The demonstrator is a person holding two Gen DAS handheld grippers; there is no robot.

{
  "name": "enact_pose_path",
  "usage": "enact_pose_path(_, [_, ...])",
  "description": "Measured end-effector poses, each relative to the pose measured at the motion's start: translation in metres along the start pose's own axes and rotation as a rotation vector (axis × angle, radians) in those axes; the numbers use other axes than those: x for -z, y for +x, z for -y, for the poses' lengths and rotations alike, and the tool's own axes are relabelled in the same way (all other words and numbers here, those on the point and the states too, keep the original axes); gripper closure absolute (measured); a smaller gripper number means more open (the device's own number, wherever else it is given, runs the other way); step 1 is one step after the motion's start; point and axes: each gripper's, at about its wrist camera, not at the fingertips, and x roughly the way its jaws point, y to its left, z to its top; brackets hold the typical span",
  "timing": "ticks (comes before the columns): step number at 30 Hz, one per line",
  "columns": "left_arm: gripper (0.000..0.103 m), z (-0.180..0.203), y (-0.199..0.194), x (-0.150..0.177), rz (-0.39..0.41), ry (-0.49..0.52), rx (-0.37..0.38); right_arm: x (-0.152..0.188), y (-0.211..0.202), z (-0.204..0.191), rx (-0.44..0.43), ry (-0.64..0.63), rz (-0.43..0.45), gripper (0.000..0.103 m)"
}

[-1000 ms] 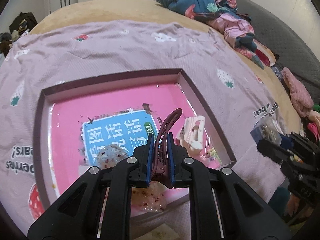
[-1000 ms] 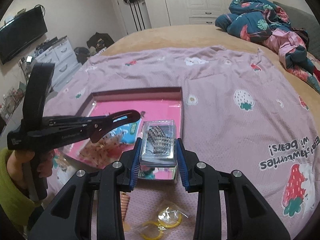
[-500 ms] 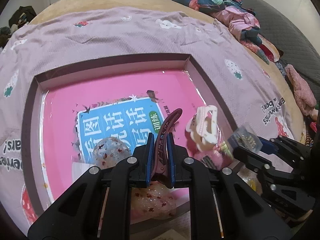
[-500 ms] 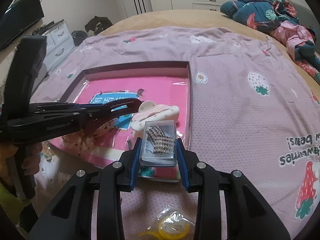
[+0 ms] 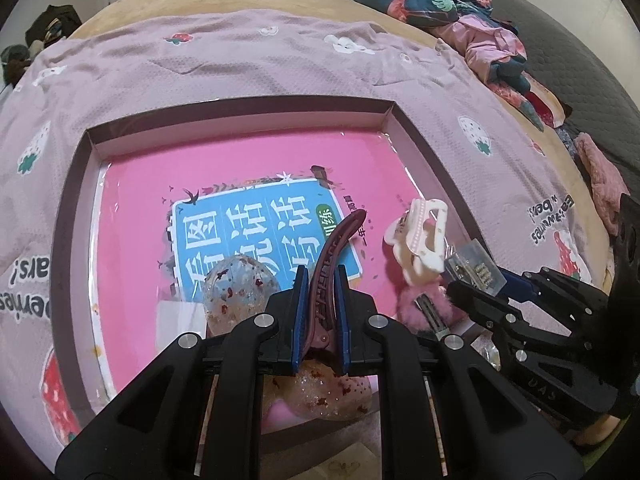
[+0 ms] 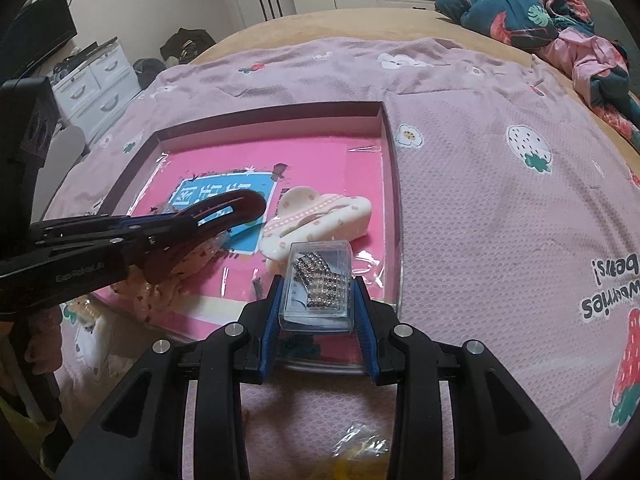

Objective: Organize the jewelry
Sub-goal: 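Carry the maroon clip and silver clip card into the tray and open both grippers, then withdraw both grippers from the tray toward the remaining accessories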

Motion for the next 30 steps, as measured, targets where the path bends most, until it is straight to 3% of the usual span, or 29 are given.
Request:
enact_pose_path(3, [0.097,0.003,-0.001,0.001,0.000,0.003,-0.002,0.003,-0.002,-0.002,-0.002,-0.008,-0.003,0.070])
enact_pose_path(14, [0.097,0.010,-0.002,0.004,-0.002,0.016,-0.009,0.016,-0.042,0.003,-0.020,0.036,0.053,0.040])
enact_pose_path(30, [0.085,0.011,-0.043,0.013,0.062,-0.021,-0.021,0.020,-0.093,0.008,-0.021,0.072,0.137,0.027])
